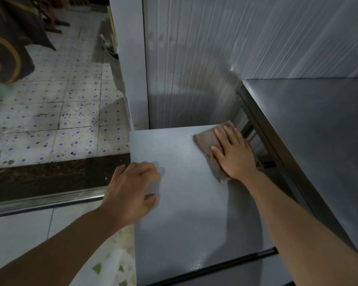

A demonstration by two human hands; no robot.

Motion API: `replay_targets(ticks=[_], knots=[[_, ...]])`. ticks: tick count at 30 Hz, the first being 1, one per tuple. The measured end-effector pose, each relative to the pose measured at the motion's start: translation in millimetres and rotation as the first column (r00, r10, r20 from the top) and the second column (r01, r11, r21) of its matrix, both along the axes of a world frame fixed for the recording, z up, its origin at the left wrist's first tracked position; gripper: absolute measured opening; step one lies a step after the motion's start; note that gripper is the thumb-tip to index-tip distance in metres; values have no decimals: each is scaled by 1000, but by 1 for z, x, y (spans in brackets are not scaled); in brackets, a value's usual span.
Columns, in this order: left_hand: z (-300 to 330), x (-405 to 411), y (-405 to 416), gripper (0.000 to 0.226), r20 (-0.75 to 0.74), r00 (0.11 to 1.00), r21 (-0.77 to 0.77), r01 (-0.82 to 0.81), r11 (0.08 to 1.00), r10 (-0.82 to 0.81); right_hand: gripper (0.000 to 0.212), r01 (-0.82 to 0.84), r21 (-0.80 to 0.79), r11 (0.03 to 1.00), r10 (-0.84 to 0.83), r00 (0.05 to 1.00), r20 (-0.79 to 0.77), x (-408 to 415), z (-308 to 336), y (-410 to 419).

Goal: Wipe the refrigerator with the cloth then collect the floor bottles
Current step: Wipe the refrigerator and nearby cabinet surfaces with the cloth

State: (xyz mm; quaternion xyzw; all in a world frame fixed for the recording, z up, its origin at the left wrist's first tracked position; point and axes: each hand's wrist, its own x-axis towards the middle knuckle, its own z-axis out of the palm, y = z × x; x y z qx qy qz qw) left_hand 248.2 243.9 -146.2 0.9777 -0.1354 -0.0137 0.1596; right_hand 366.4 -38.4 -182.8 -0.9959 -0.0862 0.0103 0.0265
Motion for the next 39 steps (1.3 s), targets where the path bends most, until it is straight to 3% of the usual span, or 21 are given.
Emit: replay_targets(ticks=[5,9,12,22,26,34,39], knots=[[-6,-3,-1,42,60,998,-82,-20,996,25,51,111,94,989,-109,994,-20,50,1,3],[-7,-4,2,46,25,1000,-110,5,994,-2,55,-5,-2,1000,5,1000,17,39,-1,30],[0,-10,9,45,1,999,-77,47,996,-47,58,-75,12,997,74,997,32,25,0,79],[8,-47,73,38,-10,990,-91,-142,986,141,59,-251,-28,968,248,965,-85,4,3,223],[11,-59,81,40,-23,991,-76,-137,988,135,65,-296,-76,952,293,955,-57,-31,7,221],[26,-59,89,37,-34,990,-87,-137,987,135,71,-266,4,964,265,963,-45,-180,11,183],[28,-43,90,38,-35,994,-69,-103,992,101,69,-262,0,965,261,963,-72,-155,11,182]])
